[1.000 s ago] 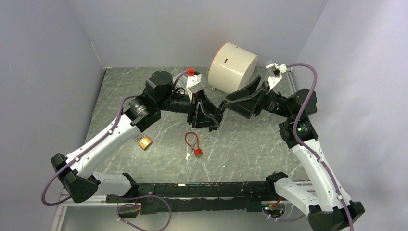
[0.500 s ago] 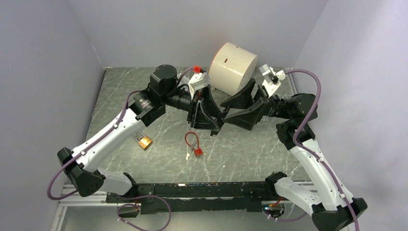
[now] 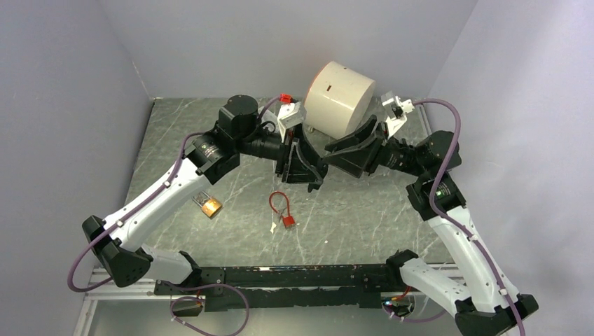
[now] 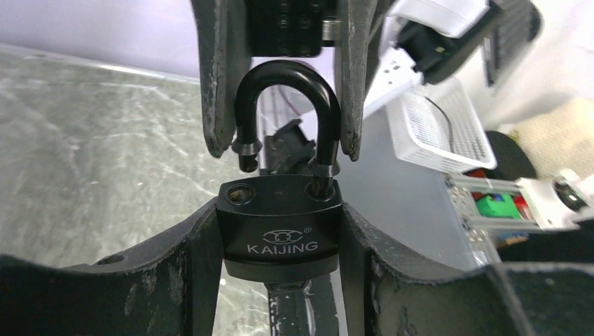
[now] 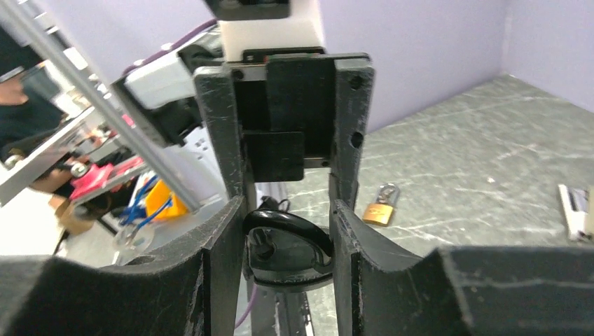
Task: Unlock with the key
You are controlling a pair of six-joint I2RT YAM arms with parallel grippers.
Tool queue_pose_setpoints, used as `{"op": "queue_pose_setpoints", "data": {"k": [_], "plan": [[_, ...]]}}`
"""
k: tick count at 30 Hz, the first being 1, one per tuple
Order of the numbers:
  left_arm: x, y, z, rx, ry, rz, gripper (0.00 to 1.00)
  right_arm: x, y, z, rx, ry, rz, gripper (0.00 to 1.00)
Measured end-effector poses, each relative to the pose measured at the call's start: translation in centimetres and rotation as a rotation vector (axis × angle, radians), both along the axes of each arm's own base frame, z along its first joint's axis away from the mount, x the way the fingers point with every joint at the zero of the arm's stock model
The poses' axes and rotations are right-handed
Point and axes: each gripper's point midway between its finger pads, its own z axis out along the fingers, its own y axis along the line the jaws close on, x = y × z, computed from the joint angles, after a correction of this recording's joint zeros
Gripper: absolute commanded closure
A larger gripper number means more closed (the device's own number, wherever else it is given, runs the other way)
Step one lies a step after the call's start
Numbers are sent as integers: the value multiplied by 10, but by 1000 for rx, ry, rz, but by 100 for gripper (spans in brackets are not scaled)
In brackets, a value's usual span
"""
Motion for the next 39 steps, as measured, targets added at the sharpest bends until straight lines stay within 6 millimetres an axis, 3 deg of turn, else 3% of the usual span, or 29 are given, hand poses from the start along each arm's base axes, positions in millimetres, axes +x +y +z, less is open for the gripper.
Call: {"op": "queue_pose_setpoints", "data": {"k": [6,9,11,17,20,22,26,29,35,39], "plan": [[34,1,-19,60,-11,211,93,34,-6,-21,-31,129,-187,61],[53,4,-32,101,-21,318,94,56,-9,-39,-59,222,-282,67],[67,7,-46,142,-21,400,94,71,-10,-54,-83,292,-341,57],[103,19,-85,267,-14,607,92,103,-10,-98,-178,505,-475,46],[132,40,-107,352,-12,768,92,101,-12,-104,-197,555,-491,31],[152,58,-125,424,3,871,92,102,-15,-103,-195,568,-518,26],[177,89,-165,551,67,1017,91,109,-27,-110,-213,598,-612,25],[186,111,-195,623,154,1081,90,112,-35,-119,-237,624,-666,25],[204,173,-265,760,407,1240,85,110,-44,-127,-246,633,-712,25],[212,201,-305,814,570,1303,81,107,-45,-137,-263,649,-713,26]]}}
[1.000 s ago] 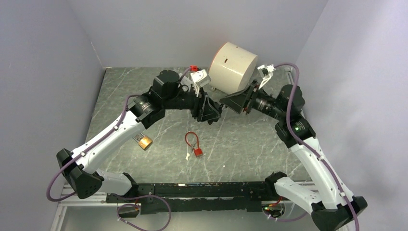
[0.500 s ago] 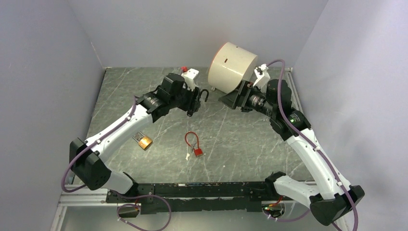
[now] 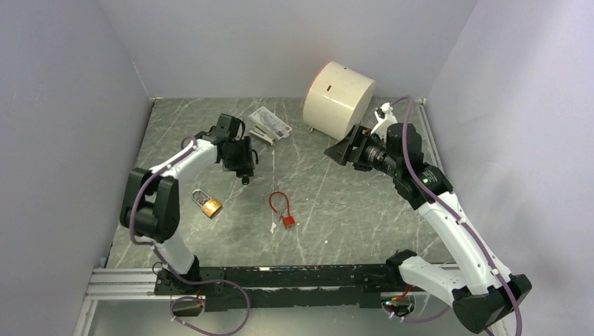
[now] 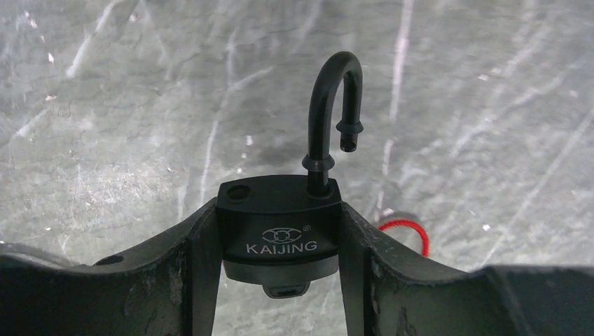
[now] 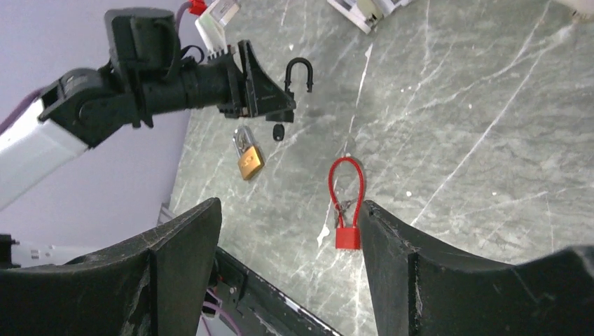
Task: Unlock with the key
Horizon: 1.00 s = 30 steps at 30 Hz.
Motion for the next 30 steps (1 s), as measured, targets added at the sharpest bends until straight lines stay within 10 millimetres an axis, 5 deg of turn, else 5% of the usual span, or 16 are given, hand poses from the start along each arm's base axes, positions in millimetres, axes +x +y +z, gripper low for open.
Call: {"op": "queue_pose_setpoints", "data": {"k": [9,18,25,30], "plan": [[10,28,-69,36,180,139,61,-12,0,-49,-59,114,40,28],[41,39,-70,103,128,234,14,-12,-3,-80,-121,199,43,27],[46,42,-55,107,95,244,13,-13,7,-100,-170,235,70,35],[34,50,13,58,-46,298,13,-22,37,-131,-231,297,150,46]]}}
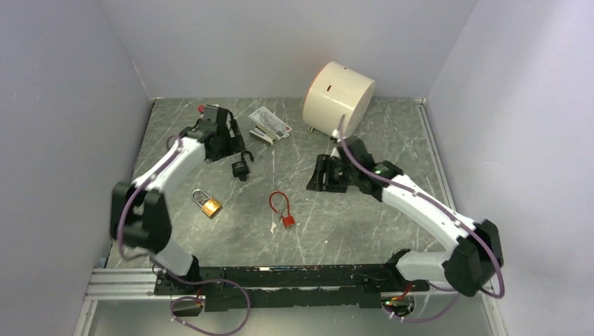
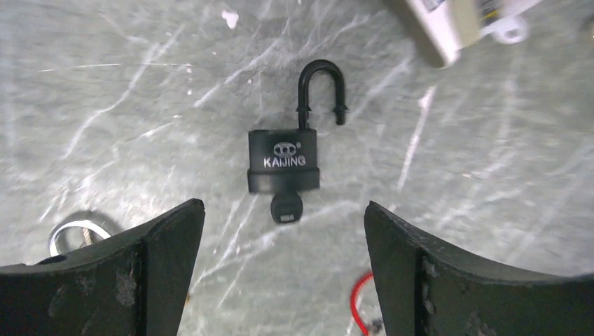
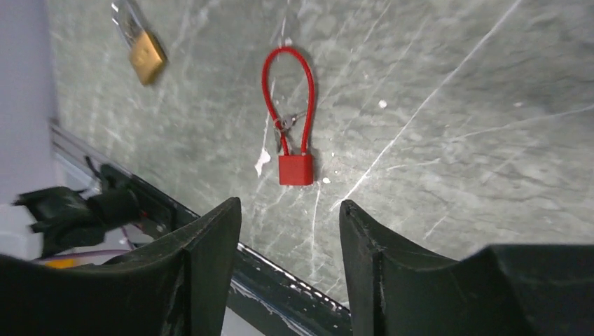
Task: Unlock with the key
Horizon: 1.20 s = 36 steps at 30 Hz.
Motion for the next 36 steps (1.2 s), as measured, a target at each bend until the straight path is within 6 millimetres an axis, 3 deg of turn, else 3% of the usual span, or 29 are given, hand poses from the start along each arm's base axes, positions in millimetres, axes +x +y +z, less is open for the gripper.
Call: {"op": "queue_pose_setpoints", "data": {"k": [5,8,13,18,26,36], "plan": [[-39,14,78,-76,-211,56,15,-18,45,-46,-119,80,122,52],[-65,19,92,-121,-264,80,16,-26,73,-68,-185,107,193,54],[-113,23,54,-179,-168,128,17,-27,112,-98,-263,125,260,56],[-142,21,24,-224,-62,164,18,-17,129,-119,-308,145,268,57],[-151,13,13,-275,-15,174,18,-21,126,-142,-376,195,278,57],[-156,9,5,-302,11,175,19,-23,125,-154,-394,211,283,72]]}}
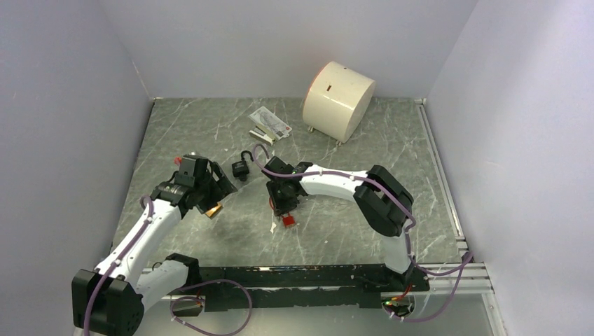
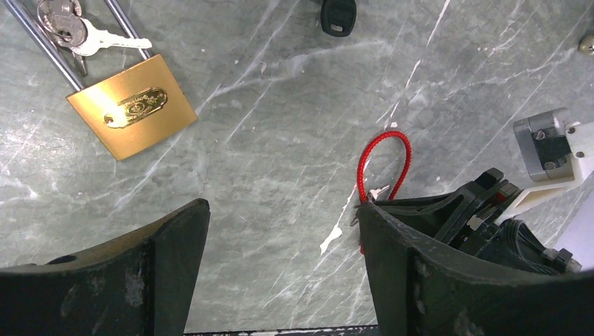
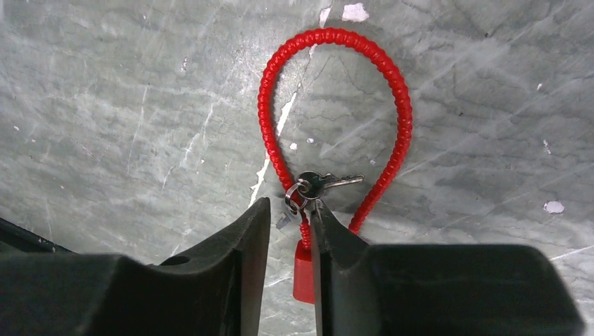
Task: Unlock with the key
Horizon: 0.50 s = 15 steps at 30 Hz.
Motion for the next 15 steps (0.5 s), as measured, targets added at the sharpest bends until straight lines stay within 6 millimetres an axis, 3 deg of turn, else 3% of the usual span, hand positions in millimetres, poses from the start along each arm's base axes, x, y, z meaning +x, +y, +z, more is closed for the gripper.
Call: {"op": "queue_pose_setpoints", "data": {"k": [11,15], "plan": [[-7,-9,-4,-67,-30,-16,19,7,4,1,18,-26,-1,99],[-8,-12,-2,-85,-30,-22,18,10,7,2,44,-42,-6,100]]}}
